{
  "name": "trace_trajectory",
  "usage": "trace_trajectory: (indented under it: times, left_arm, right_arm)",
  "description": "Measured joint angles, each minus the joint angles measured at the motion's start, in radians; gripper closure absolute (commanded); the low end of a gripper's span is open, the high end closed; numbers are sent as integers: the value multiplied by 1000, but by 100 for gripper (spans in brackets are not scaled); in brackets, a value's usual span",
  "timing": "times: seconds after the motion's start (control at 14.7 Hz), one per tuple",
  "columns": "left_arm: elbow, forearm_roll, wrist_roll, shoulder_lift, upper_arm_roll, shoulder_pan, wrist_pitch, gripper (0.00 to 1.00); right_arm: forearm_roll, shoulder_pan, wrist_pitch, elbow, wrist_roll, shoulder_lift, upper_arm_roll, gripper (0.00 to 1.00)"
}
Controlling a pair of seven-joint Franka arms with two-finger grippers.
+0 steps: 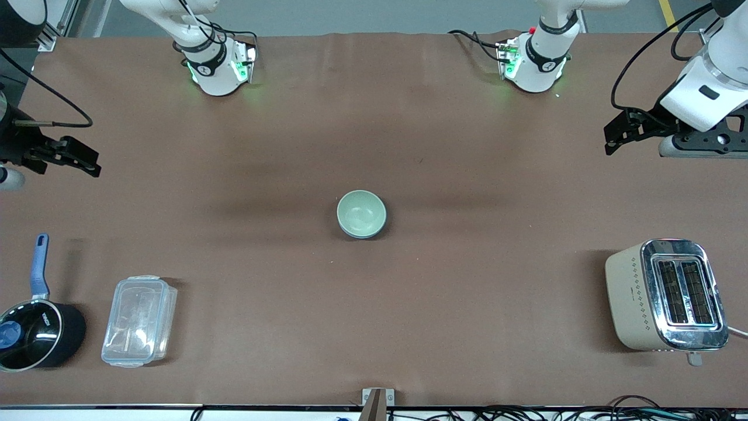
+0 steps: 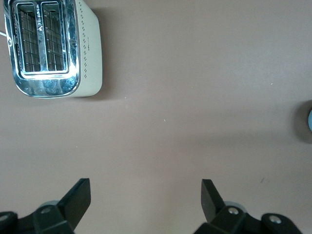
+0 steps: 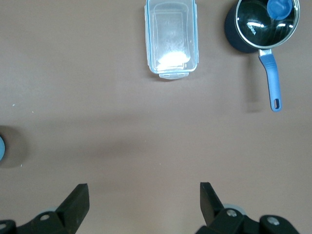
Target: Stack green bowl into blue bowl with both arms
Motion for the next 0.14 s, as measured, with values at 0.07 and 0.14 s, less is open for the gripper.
trace_trajectory:
  times: [0.07, 0.14]
  left_arm:
    - [0, 0, 0, 0, 0, 0, 0, 0]
    - [0, 0, 0, 0, 0, 0, 0, 0]
  right_arm:
    - [3, 0, -20, 0, -2, 1, -1, 0]
    - [11, -2, -31, 0, -5, 3, -2, 0]
